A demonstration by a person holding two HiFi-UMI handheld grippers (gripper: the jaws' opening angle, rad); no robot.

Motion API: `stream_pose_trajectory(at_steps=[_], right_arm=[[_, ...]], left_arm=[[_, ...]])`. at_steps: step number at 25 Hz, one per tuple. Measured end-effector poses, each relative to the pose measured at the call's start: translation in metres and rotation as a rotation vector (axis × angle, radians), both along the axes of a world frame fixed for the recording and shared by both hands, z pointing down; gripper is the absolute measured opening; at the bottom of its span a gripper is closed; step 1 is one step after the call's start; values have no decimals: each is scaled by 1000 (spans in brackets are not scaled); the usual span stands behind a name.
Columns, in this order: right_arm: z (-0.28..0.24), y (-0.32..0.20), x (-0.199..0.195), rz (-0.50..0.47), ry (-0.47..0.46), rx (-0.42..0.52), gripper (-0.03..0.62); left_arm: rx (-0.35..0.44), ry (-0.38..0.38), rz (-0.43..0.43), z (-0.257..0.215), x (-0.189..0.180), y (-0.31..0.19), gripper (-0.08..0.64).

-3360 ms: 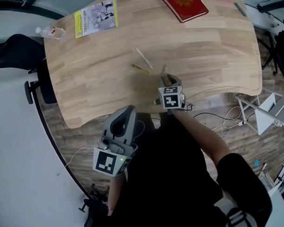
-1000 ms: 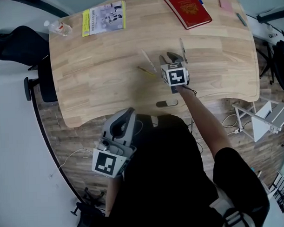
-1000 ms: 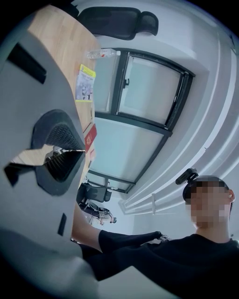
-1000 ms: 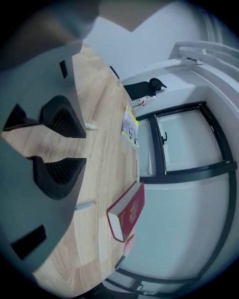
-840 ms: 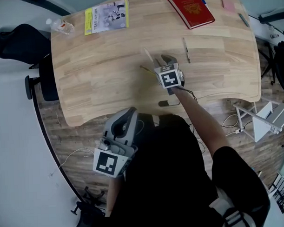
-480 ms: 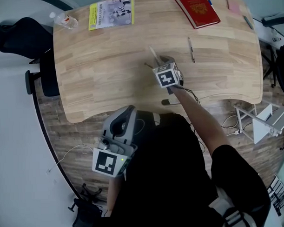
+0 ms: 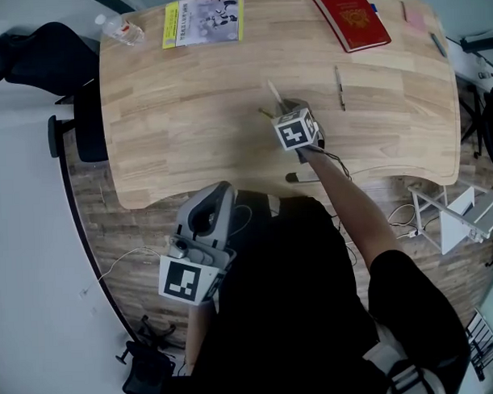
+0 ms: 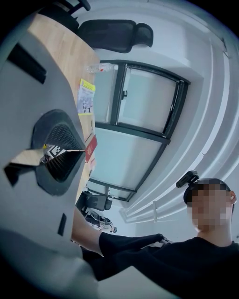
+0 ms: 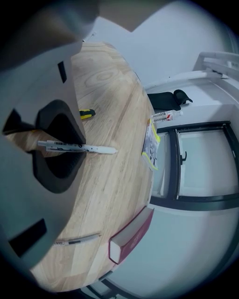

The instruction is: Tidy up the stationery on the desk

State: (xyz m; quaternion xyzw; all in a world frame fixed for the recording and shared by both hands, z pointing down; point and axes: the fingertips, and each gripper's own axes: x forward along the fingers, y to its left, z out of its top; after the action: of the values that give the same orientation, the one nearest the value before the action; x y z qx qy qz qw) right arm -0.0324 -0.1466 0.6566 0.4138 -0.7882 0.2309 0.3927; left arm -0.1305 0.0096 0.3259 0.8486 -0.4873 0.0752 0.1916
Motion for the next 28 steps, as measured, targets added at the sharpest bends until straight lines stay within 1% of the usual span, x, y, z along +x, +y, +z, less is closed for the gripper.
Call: stream_pose_trajectory(at_steps=[8, 11, 13, 17, 21, 24, 28], right_arm=[[-6, -1, 3, 14, -15, 5, 63], [-15, -4, 8, 38, -35, 25, 63], [-22, -10, 16, 64, -43, 37, 63], [-30, -21, 45, 159, -52, 34, 63], [-31, -34, 82, 238, -37, 47, 63], [-33, -40, 105, 282, -21, 55, 63], [-33, -45, 126, 323, -7, 59, 63]], left_arm=[[5, -15, -5, -2, -5, -6, 37], [11, -39, 16, 1, -5, -5, 37], [13, -36, 21, 0, -4, -7, 37], [13, -34, 30, 0, 1, -8, 37], [13, -17, 33, -5, 9, -13, 37], [10, -19, 45, -4, 12, -13, 37], [7, -21, 62, -3, 18, -14, 37]])
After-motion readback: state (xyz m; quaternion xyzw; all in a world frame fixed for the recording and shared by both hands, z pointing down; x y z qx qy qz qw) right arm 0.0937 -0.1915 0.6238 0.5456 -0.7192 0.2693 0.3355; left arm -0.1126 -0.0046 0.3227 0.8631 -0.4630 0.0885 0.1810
